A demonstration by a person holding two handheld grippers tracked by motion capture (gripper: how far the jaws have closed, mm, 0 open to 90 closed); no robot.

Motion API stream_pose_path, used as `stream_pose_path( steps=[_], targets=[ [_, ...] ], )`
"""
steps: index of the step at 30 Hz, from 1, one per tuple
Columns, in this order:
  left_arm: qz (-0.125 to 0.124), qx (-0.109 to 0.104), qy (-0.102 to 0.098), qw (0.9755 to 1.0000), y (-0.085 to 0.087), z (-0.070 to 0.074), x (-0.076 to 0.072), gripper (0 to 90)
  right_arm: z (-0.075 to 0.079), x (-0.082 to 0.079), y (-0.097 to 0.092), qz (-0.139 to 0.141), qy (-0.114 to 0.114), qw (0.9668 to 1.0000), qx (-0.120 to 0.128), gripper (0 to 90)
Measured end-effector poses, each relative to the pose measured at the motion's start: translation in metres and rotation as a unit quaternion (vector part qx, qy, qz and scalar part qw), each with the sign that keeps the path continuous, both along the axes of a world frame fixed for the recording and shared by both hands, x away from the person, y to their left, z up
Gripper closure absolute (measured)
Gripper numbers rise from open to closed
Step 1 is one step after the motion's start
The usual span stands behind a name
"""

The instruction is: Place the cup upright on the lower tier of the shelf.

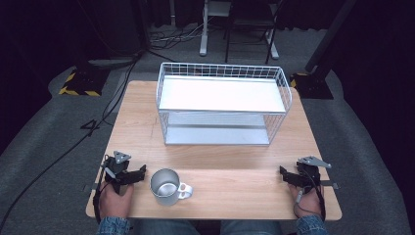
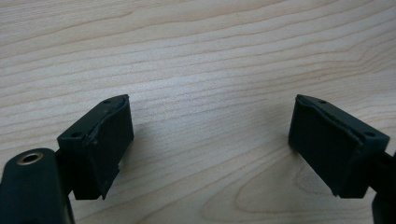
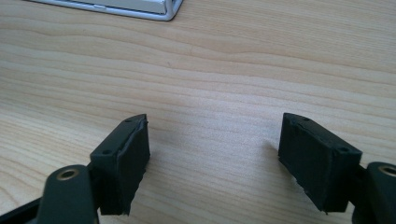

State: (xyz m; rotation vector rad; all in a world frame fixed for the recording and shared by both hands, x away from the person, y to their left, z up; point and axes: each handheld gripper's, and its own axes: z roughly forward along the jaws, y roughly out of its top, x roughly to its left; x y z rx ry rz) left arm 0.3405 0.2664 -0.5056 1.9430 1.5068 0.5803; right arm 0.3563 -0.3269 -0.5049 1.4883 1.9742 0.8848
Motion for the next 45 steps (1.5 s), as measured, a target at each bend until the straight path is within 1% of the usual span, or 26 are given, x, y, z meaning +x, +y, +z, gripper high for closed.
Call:
stream_pose_path(
  steps=[1, 2, 3, 5, 23, 27, 30, 32, 33, 35, 36, 37, 38, 40, 42, 43, 44, 45],
  targets=[
    [0.0, 0.0, 0.0, 1.0, 0.0, 0.0, 0.0, 14.2, 0.0, 0.0, 0.0, 0.0, 0.0, 1.0, 0.0, 23.8],
    [0.001, -0.001, 0.001, 1.0, 0.0, 0.0, 0.0, 14.2, 0.0, 0.0, 0.0, -0.002, 0.002, 1.0, 0.001, 20.9],
    [0.001, -0.001, 0.001, 1.0, 0.0, 0.0, 0.0, 14.3, 0.0, 0.001, -0.001, -0.008, 0.004, 1.0, 0.0, 18.4],
    [0.0, -0.001, 0.001, 1.0, 0.0, 0.0, 0.0, 14.3, 0.0, 0.002, -0.001, -0.017, 0.007, 0.9998, 0.0, 16.6],
    [0.0, 0.0, 0.0, 1.0, 0.0, 0.0, 0.0, 14.4, 0.0, 0.002, -0.001, -0.015, 0.009, 0.9998, -0.001, 16.4],
    [0.0, 0.0, 0.0, 1.0, 0.0, 0.0, 0.0, 14.4, 0.0, 0.003, 0.0, -0.02, 0.007, 0.9998, 0.0, 17.0],
    [0.0, 0.0, 0.0, 1.0, 0.0, 0.0, 0.0, 14.4, 0.001, 0.003, -0.001, -0.019, 0.013, 0.9997, 0.0, 18.5],
    [0.0, 0.0, 0.0, 1.0, 0.0, 0.0, 0.0, 14.4, 0.004, 0.003, 0.0, -0.005, 0.025, 0.9997, -0.004, 19.8],
    [0.0, 0.0, 0.0, 1.0, 0.0, 0.0, 0.0, 14.5, 0.006, 0.003, 0.001, -0.002, 0.026, 0.9996, -0.007, 19.1],
    [0.0, 0.0, 0.0, 1.0, 0.0, 0.0, 0.0, 14.5, 0.012, 0.002, 0.003, 0.004, 0.018, 0.9998, -0.007, 19.5],
    [0.0, 0.0, 0.0, 1.0, 0.0, 0.0, 0.0, 14.5, 0.018, 0.0, 0.004, 0.008, 0.008, 0.9999, 0.004, 19.5],
    [0.0, 0.0, 0.0, 1.0, 0.0, 0.0, 0.0, 14.5, 0.018, 0.0, 0.004, 0.008, 0.008, 0.9999, 0.004, 19.5],
    [0.0, 0.0, 0.0, 1.0, 0.0, 0.0, 0.0, 14.5, 0.021, -0.002, 0.005, 0.01, 0.006, 0.9999, 0.012, 19.5],
    [0.0, 0.0, 0.0, 1.0, 0.0, 0.0, 0.0, 14.5, 0.029, -0.005, 0.009, 0.025, 0.002, 0.9993, 0.028, 19.5],
    [0.0, 0.0, 0.0, 1.0, 0.0, 0.0, 0.0, 14.5, 0.035, -0.007, 0.014, 0.038, -0.001, 0.9987, 0.033, 21.4],
    [0.0, 0.0, 0.0, 1.0, 0.0, 0.0, 0.0, 14.5, 0.035, -0.007, 0.014, 0.038, -0.001, 0.9987, 0.033, 21.4],
    [0.0, 0.0, 0.0, 1.0, 0.0, 0.0, 0.0, 14.5, 0.038, -0.009, 0.018, 0.046, -0.005, 0.9983, 0.034, 23.3],
    [0.0, 0.0, 0.0, 1.0, 0.0, 0.0, 0.0, 14.5, 0.046, -0.011, 0.026, 0.063, -0.013, 0.9975, 0.031, 24.6]
  ],
)
